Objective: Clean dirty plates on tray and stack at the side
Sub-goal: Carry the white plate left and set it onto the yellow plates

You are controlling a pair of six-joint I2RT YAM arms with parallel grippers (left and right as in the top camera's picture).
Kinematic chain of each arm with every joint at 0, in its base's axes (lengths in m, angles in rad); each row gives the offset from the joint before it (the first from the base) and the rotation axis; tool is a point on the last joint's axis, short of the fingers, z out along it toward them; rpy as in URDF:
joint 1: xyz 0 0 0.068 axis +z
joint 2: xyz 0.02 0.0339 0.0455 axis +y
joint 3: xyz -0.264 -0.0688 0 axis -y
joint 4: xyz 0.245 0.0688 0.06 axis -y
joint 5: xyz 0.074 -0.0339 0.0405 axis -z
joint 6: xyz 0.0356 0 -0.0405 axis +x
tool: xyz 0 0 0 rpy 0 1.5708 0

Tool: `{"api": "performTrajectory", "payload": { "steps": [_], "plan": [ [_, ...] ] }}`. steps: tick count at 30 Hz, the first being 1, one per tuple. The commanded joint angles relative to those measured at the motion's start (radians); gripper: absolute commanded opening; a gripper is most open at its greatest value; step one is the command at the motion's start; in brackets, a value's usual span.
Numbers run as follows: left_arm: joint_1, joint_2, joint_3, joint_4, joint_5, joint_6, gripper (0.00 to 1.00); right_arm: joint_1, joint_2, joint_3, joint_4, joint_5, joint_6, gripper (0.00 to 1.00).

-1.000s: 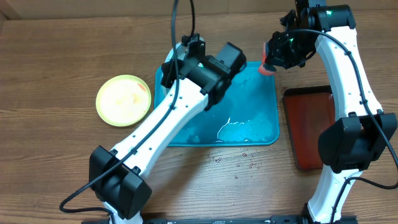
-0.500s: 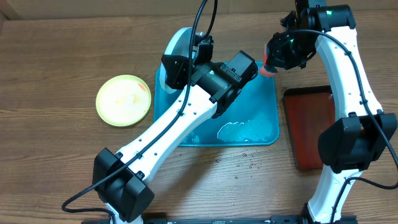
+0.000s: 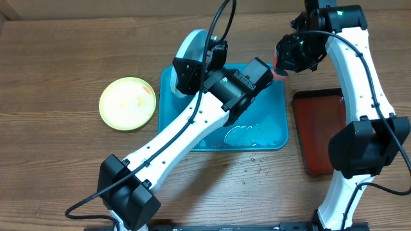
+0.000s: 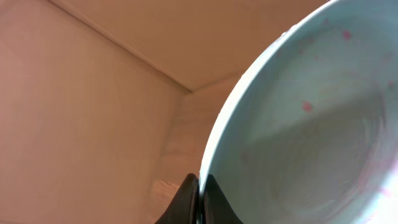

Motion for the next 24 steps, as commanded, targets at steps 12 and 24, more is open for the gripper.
{"api": "performTrajectory", "payload": {
  "steps": [12, 24],
  "plan": [
    [0.340, -0.018, 0.023, -0.023, 0.913, 0.101, 0.05, 0.004, -0.011, 0.006, 0.000, 0.006, -0.028, 0.04],
    [0.847, -0.020, -0.036, 0.043, 1.277, 0.256, 0.05, 0.004, -0.011, 0.006, 0.003, 0.014, -0.031, 0.04]
  ]
}}
